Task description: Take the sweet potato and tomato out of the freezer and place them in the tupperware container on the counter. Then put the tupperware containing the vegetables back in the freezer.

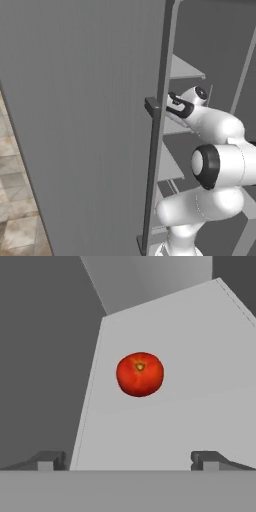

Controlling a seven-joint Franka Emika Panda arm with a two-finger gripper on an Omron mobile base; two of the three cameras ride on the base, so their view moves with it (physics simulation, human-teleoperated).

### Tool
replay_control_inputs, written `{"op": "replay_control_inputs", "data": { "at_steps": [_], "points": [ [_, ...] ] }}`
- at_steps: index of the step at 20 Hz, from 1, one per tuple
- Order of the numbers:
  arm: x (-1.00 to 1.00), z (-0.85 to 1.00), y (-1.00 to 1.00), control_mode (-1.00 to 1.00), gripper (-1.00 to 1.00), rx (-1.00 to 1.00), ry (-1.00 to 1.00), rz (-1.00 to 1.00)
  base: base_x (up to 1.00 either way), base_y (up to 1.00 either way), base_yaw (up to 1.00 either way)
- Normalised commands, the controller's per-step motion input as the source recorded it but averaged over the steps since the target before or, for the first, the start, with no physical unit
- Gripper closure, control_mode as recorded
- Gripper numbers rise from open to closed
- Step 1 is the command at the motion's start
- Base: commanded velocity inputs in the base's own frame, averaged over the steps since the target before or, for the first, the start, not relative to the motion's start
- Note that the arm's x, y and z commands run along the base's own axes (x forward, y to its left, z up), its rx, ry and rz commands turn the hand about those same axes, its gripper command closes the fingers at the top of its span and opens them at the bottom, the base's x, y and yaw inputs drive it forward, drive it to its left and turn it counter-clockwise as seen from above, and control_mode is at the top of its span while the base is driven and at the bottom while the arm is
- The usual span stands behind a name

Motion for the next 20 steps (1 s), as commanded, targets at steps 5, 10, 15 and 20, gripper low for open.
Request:
{"op": "replay_control_inputs", "data": {
  "at_steps": [5,10,15,20],
  "points": [
    [0.3,-0.14,0.0,-1.0,-1.0,0.0,0.0,0.0,0.0,0.0,0.0],
    [0.25,-0.11,0.0,-1.0,-1.0,0.0,0.0,0.0,0.0,0.0,0.0],
    [0.29,-0.1,0.0,-1.0,-1.0,0.0,0.0,0.01,0.0,0.0,0.0],
    [0.25,-0.1,0.0,-1.0,-1.0,0.01,0.0,0.03,0.0,0.0,0.0]
  ]
}}
